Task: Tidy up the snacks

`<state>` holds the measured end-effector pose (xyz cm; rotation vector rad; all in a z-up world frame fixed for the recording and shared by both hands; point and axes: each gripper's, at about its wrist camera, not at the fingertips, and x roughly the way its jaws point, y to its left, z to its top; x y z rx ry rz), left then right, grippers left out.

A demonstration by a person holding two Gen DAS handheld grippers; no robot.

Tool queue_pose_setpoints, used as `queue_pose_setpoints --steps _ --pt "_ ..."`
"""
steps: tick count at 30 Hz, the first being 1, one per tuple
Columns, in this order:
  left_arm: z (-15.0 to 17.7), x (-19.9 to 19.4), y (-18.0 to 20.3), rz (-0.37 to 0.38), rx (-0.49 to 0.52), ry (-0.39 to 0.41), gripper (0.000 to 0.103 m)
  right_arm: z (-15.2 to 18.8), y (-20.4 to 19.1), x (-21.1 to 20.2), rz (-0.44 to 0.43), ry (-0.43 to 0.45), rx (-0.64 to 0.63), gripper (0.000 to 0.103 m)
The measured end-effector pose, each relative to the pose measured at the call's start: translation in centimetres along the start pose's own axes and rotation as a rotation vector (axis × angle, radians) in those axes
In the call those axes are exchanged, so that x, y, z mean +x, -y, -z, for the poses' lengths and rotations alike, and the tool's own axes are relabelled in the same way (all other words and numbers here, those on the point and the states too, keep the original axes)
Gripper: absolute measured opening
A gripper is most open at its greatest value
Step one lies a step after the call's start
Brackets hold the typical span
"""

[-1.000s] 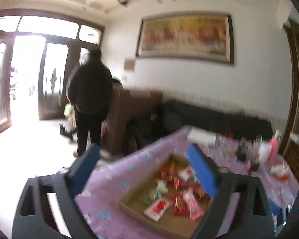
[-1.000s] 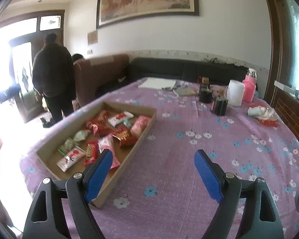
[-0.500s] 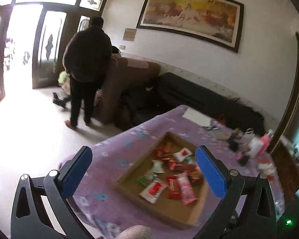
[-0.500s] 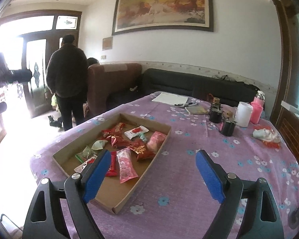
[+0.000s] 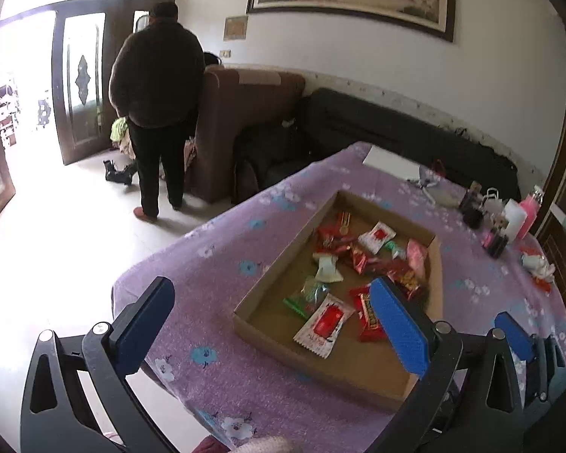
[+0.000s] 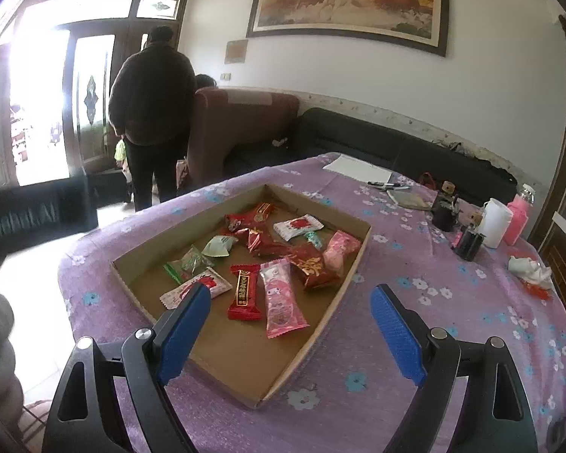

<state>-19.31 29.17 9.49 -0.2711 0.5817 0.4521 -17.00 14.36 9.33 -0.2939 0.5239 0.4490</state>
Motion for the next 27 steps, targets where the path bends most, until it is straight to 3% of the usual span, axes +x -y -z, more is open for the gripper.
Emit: queue_pose_setpoints --steps 11,27 --pt "0.5 2.6 -0.7 -0.016 -0.005 -0.072 0.103 0.2 -1.1 1.9 0.001 -0.044 -0.031 0.088" --pt "1.0 3.7 -0.4 -0.006 0.000 -0.119 0.103 0.4 -1.7 2.4 -0.012 -0.060 -0.049 0.088"
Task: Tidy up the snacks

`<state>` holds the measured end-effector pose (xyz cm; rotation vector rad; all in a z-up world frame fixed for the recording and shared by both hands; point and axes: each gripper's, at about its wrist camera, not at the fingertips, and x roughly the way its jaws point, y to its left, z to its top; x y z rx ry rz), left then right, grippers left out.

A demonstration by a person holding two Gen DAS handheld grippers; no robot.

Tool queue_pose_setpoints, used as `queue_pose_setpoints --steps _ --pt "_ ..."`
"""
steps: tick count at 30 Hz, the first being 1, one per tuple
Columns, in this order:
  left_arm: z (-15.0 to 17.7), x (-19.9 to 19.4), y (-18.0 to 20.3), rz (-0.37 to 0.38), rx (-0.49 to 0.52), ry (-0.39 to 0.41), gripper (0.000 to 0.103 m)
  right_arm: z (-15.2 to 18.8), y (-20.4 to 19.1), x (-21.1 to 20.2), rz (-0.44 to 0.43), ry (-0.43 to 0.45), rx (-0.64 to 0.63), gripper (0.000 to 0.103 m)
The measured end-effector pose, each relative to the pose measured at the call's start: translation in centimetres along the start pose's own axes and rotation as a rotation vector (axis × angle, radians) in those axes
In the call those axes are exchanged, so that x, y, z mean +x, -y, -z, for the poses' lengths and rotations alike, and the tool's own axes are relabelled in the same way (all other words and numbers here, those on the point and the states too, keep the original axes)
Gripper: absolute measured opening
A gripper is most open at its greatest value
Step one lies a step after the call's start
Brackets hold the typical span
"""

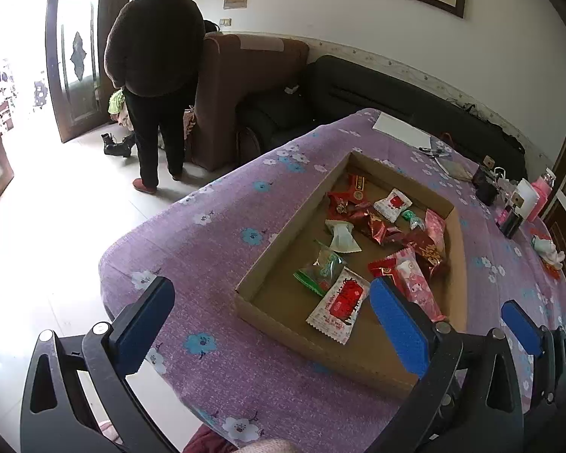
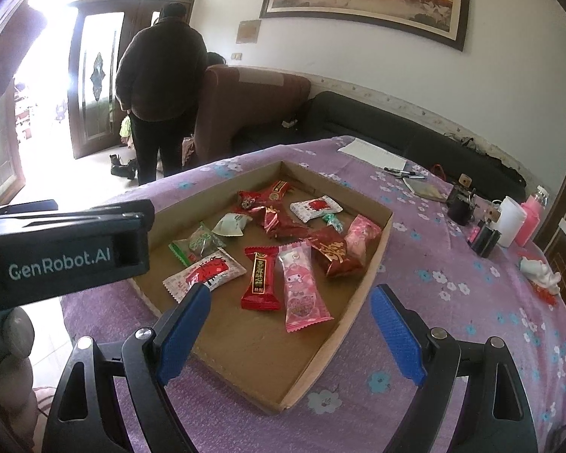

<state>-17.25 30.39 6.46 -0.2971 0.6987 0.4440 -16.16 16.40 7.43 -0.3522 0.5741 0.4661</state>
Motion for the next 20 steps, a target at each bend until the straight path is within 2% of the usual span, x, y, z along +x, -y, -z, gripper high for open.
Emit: queue_pose_setpoints --steps 20 --pt "-0.08 0.17 -0.17 0.020 0.015 -0.041 0.103 0.42 -0.15 0.20 -0.008 -0.003 0.005 0.088"
